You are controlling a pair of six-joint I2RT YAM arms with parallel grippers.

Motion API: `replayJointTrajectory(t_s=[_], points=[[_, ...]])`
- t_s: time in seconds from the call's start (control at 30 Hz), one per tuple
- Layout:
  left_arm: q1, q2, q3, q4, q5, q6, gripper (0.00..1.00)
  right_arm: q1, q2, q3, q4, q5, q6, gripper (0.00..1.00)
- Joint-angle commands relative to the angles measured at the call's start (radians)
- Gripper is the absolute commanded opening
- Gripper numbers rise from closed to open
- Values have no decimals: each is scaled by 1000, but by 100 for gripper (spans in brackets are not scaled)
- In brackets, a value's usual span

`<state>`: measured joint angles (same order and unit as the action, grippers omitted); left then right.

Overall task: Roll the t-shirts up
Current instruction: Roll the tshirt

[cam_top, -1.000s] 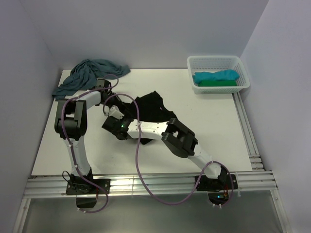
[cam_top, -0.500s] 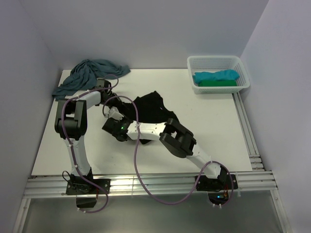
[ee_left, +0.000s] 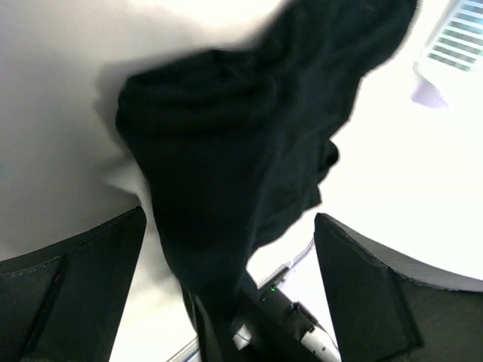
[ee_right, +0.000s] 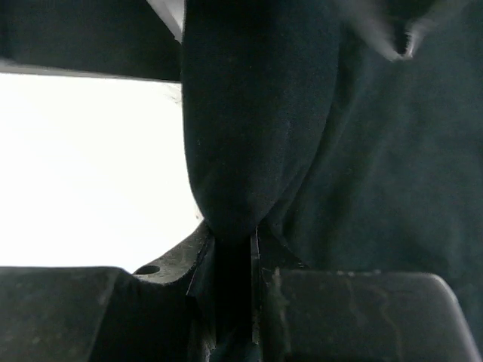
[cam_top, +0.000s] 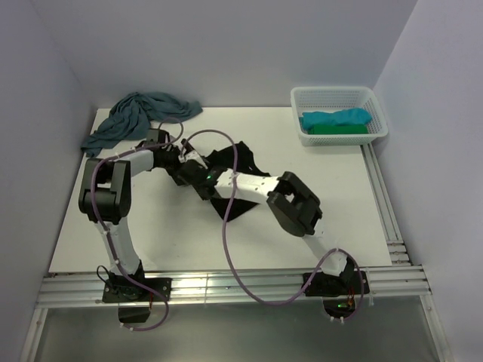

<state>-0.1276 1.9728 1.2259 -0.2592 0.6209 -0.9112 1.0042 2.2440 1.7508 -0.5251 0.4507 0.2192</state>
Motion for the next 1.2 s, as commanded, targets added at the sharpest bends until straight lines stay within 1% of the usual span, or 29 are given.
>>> replayJointTrajectory(t_s=[0.0, 0.03, 0.1, 0.13, 0.2, 0.23, 0.3, 0.33, 0.43, 0.47, 0.57, 0.7, 0.8, 0.83, 1.03, 1.07, 1.17], points=[[26, -110, -54, 182, 71, -35, 100, -87, -102, -105, 72, -341, 104, 0], [32, -123, -63, 205, 77, -49, 100, -117, -124, -141, 86, -372, 111, 0], [55, -153, -92, 250, 91, -60, 100, -140, -135, -157, 108, -444, 118, 0], [62, -166, -104, 288, 99, -67, 99, -169, -133, -165, 109, -519, 126, 0], [77, -201, -143, 349, 112, -75, 99, -196, -136, -178, 135, -601, 135, 0], [82, -213, -157, 376, 118, -83, 100, -211, -144, -203, 149, -689, 150, 0], [85, -239, -192, 431, 135, -89, 100, -265, -147, -226, 196, -788, 169, 0], [85, -244, -206, 448, 140, -94, 99, -286, -139, -243, 210, -907, 193, 0], [85, -272, -282, 535, 146, -109, 99, -364, -104, -266, 283, -1073, 256, 0], [83, -287, -305, 563, 148, -110, 100, -383, -95, -273, 306, -1165, 272, 0], [80, -299, -387, 626, 145, -120, 99, -444, -72, -303, 404, -1279, 338, 0], [57, -316, -419, 647, 129, -101, 100, -495, -66, -336, 487, -1392, 420, 0], [34, -324, -433, 673, 103, -89, 99, -519, -61, -343, 505, -1434, 443, 0], [28, -318, -434, 705, 102, -95, 99, -529, -61, -349, 514, -1443, 454, 0], [-38, -266, -436, 790, 48, -104, 99, -569, -70, -462, 744, -1515, 663, 0], [-55, -259, -442, 831, 33, -106, 100, -578, -72, -474, 779, -1515, 681, 0], [-82, -226, -453, 870, 8, -121, 99, -585, -67, -504, 807, -1520, 712, 0]])
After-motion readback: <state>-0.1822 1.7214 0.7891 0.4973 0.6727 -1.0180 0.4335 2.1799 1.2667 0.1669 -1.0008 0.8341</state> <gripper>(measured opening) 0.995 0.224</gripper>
